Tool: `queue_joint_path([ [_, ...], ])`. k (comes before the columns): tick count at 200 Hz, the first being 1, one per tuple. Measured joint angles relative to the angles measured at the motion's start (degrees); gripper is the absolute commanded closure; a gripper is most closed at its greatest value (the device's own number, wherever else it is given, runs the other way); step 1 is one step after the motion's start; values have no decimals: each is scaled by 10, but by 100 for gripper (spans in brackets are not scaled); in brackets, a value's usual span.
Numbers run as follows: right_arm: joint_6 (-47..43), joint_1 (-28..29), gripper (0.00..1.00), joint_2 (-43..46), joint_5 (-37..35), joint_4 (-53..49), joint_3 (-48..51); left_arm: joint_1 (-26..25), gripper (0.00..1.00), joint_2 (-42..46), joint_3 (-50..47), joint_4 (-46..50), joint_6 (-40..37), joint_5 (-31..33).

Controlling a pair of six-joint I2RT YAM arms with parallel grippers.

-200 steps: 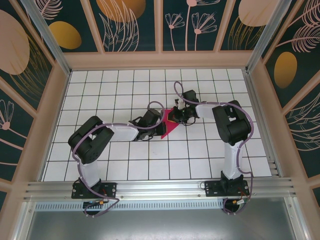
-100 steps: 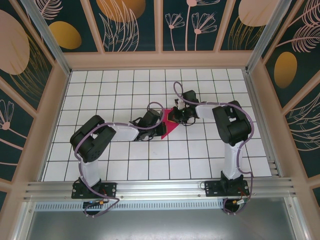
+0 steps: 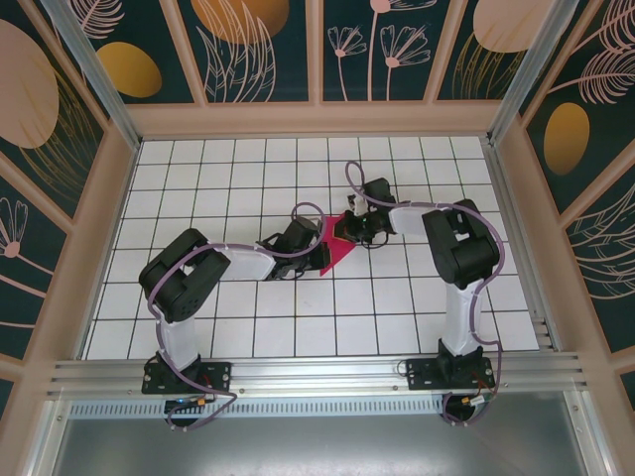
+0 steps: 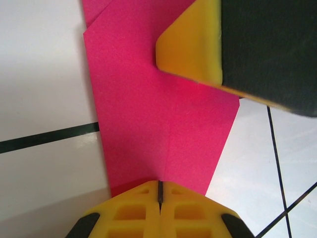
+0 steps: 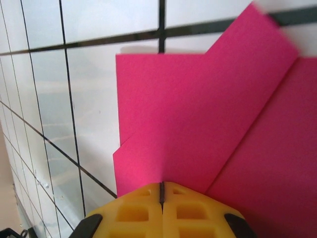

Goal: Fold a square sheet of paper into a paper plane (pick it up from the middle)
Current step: Fourth fold the wing at the center of the table.

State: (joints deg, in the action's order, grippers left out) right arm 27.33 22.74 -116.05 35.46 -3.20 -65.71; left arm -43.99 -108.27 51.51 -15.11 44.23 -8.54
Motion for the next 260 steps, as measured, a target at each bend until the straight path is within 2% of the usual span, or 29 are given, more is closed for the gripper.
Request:
queue_joint_path([
  [36,2,-38,99,-34,5,-24,-57,0,100,0,-5,-11,0,0],
  [61,2,-56,99,-45,-23,-35,-88,0,100,0,-5,-12,0,0],
  [96,2,-70,92,-34,-46,-43,-95,0,100,1,-5,-10,0,0],
  [138,16,-64,69,58,-37,-31,-24,0,72,23,-2,29,3,23],
  [164,37,-60,62,108,-15,-5,41,0,68,64,-2,33,13,59],
  [190,56,-51,60,114,1,4,74,0,65,93,-2,28,29,99],
  [260,65,-16,62,74,17,14,57,13,62,97,-29,30,65,127],
])
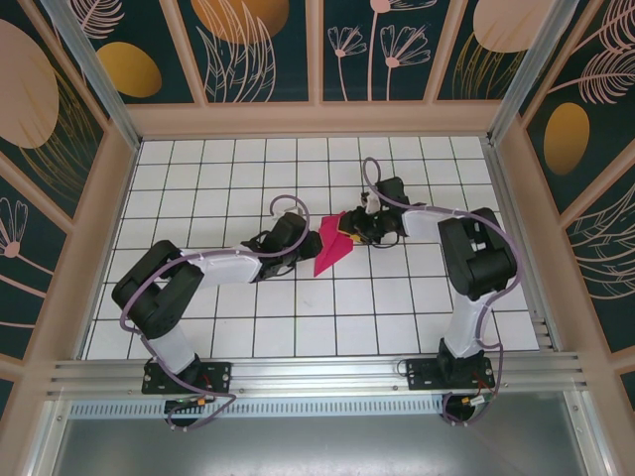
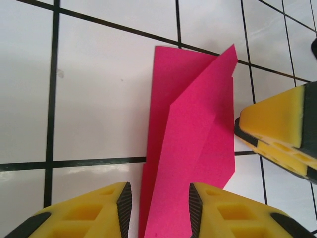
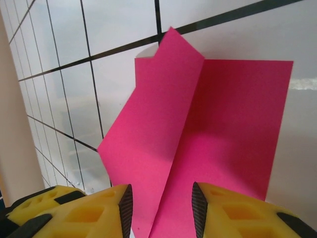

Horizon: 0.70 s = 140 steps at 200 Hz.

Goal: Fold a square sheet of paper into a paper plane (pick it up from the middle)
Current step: Fourth fold the wing at the center of the table, then turn over the paper at the center of the table.

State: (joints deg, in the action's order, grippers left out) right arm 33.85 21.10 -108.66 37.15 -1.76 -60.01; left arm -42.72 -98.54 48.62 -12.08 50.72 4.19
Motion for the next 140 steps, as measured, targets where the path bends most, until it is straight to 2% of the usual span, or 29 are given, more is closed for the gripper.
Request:
queue_joint_path([
  [69,-3,18,69,-40,19,3,-27,16,58,2,-2,4,10,0],
  [99,1,19,76,-41,36,31,-19,28,46,15,-15,5,19,-9],
  [140,21,19,93,-15,45,96,46,42,20,53,-45,5,25,-13],
])
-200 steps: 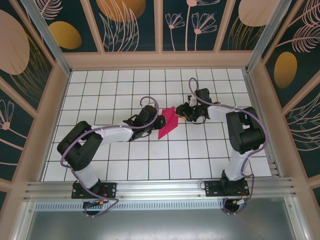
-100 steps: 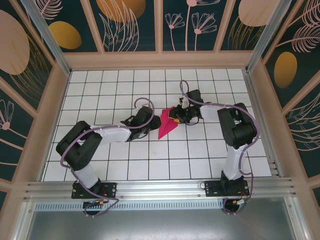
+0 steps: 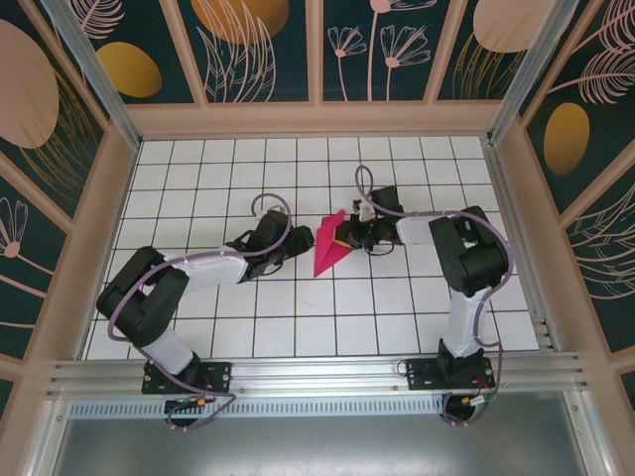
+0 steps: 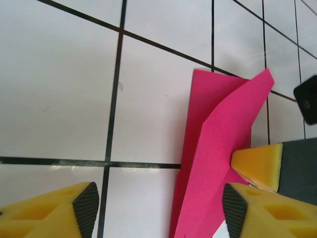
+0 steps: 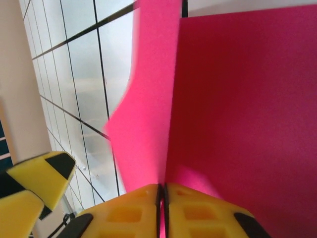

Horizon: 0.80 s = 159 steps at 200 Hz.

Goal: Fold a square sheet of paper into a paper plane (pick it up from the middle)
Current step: Turn over the paper at the center of the table.

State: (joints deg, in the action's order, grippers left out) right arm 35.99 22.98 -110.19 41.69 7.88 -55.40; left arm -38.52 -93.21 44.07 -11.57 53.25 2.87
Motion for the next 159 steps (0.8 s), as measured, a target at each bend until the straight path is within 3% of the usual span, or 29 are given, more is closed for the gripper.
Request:
queue_joint_path([
  [21,8,-2,95,17,1,32,21,4,2,25,-17,-4,-2,-2],
  [77,48,-32,95,110,38,140,56,23,2,99,-71,-62,-2,-46],
  [159,170,-46,95,128,143,278,57,28,1,85,-89,-290,95,-247],
])
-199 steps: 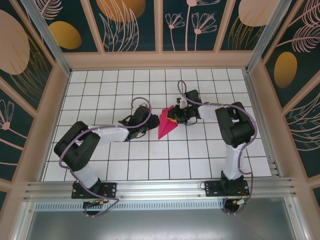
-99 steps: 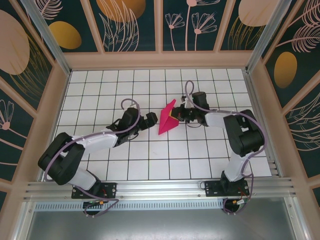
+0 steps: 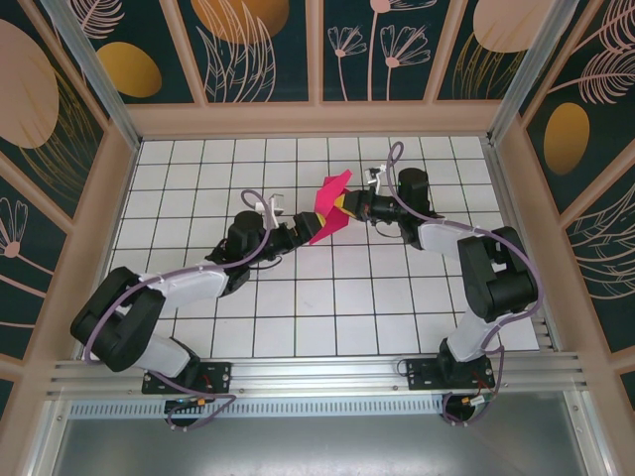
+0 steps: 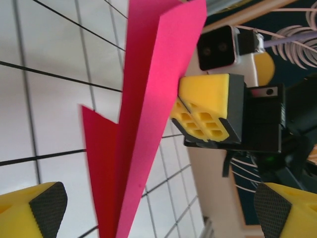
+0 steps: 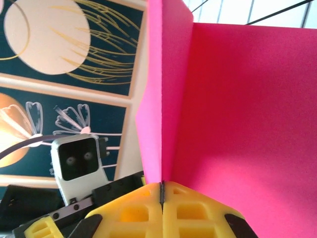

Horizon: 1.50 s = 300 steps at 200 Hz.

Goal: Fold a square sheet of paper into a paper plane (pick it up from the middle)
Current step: Turn over the paper at the center of the table.

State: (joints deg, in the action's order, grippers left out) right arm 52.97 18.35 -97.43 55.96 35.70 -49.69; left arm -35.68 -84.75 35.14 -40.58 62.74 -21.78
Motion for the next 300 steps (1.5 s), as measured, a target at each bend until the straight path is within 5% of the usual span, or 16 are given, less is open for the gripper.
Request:
queue_joint_path([
  [37,34,0,94,0,27,20,0,0,8,-36,0,-40,30,-34],
  [140,49,0,91,0,68,22,0,0,77,-42,11,-93,60,-32],
  [156,45,0,87,1,69,12,0,0,91,-44,14,-87,55,-31],
  [177,24,-3,72,4,64,-28,-1,0,93,-44,24,-65,45,-20],
  [221,-82,-25,41,42,-50,-208,-28,0,91,-27,84,137,-49,69],
  [256,-150,-25,27,76,-191,-309,-39,0,91,-20,180,358,-144,207],
  [300,-181,-25,18,79,-275,-350,-35,-8,92,-28,286,587,-210,406],
])
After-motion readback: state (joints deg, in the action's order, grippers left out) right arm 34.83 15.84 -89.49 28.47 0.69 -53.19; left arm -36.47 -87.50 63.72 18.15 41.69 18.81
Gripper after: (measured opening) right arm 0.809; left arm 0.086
